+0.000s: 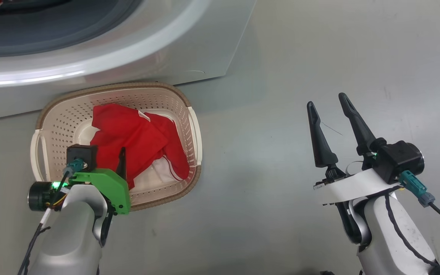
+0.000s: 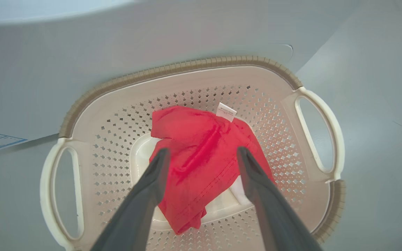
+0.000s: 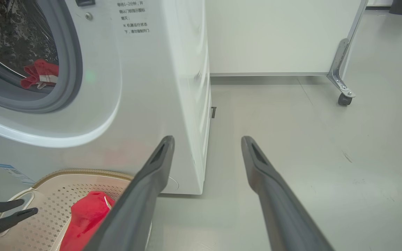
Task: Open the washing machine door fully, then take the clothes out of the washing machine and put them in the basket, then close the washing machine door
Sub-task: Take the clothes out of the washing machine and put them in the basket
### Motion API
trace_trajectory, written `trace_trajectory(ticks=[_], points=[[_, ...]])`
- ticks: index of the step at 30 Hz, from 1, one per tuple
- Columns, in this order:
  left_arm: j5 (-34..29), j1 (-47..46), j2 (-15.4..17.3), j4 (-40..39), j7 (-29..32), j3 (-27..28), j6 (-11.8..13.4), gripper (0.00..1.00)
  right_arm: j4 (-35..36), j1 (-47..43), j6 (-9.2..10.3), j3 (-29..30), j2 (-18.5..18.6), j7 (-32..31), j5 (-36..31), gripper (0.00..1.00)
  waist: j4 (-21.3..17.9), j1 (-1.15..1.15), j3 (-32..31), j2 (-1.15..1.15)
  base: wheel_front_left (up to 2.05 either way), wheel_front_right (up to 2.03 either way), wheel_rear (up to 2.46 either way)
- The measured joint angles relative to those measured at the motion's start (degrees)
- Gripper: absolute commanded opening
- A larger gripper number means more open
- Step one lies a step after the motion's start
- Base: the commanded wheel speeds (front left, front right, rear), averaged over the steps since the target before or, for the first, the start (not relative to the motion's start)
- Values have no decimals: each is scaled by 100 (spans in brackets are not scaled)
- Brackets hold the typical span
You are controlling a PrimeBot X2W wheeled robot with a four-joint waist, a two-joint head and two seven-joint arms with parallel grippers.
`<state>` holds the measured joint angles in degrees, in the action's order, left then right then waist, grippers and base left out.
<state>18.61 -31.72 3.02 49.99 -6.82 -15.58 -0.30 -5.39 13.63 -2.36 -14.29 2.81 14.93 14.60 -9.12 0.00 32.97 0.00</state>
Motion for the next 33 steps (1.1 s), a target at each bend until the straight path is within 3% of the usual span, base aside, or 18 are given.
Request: trace_trajectory(ticks=[12, 33], points=[[142, 30, -57, -193, -701, 109, 53, 100, -136, -59, 7, 162, 2, 0, -90, 100, 274, 0, -387, 0, 0, 0, 0], [76, 970, -99, -1987, -762, 233, 302, 100, -389, -765, 5, 341, 130, 0, -215, 100, 862, -1, -1614, 0, 0, 0, 0]])
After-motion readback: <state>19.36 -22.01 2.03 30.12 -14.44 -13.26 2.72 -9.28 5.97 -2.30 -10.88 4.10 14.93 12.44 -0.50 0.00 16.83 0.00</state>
